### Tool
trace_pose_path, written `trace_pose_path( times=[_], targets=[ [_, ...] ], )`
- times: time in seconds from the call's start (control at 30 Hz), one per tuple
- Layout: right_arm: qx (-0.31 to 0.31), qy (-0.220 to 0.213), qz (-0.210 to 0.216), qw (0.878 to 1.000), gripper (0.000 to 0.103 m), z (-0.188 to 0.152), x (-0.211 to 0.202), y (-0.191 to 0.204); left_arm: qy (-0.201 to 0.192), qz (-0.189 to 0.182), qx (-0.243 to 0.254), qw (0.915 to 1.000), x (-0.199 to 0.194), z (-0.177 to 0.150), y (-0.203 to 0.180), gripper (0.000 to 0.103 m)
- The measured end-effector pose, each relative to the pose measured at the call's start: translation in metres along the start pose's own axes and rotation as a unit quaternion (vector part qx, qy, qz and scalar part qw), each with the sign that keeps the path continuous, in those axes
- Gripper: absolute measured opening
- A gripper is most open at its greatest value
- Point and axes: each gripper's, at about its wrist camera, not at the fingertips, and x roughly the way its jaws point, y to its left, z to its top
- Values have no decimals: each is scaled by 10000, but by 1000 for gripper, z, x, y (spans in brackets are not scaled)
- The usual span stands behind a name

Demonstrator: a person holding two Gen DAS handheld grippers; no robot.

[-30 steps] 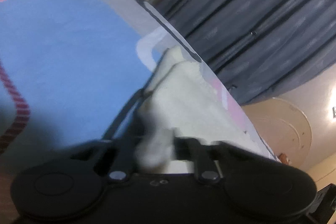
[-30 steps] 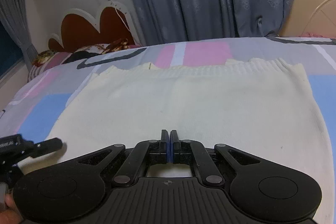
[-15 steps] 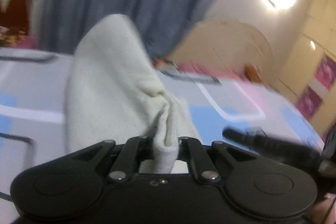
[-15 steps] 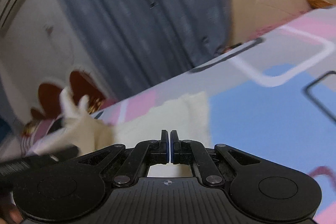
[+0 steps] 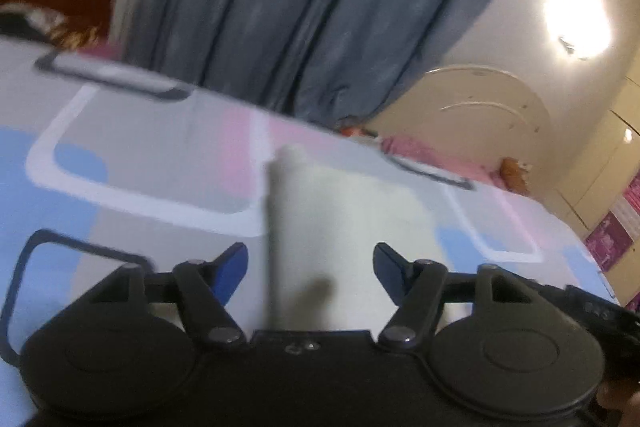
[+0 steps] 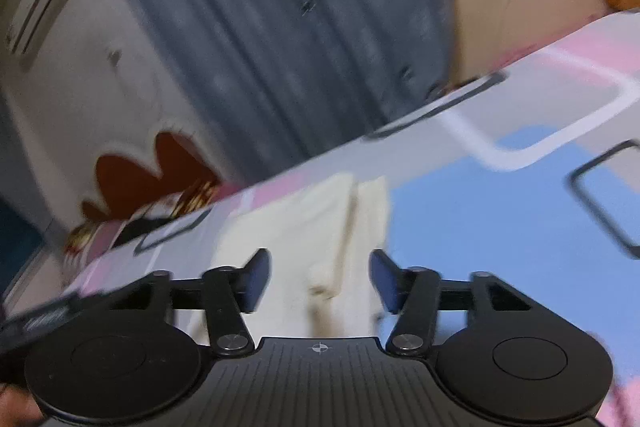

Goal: Fold small clothes

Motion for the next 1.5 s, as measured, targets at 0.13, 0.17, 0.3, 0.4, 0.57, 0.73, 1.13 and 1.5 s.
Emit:
trace_pose_path(
  times=[0.13,0.17,0.3,0.4,0.57,0.73,1.13,1.5],
  targets=[
    [-81,397,-163,9990,52,-7,36,8,319,82,-13,9995,18,-2,11,63],
    [-75,489,-219,9985,52,-8,44,7,432,92,5,9990,21,-5,14,62],
    [-85,773,-188,9968,52,-9,62,3,673,200,142,9974,38,-9,10,62],
    [-84,842,-158,9963,52,-8,69,1,633,156,166,9977,30,-11,14,61],
    [-210,902,-235,9954,32,-8,76,5,399,-120,-8,9991,28,-9,21,60],
    [-974,691,-446,9918,14,-12,70,31,492,-134,126,9986,36,-7,14,59],
    [-524,637,-566,9950,14,-21,49,-9,857,29,1048,9908,57,-13,-33,64],
    [-1523,247,-690,9856,7,16,58,21,582,-836,857,9911,84,40,-51,43]
  ],
)
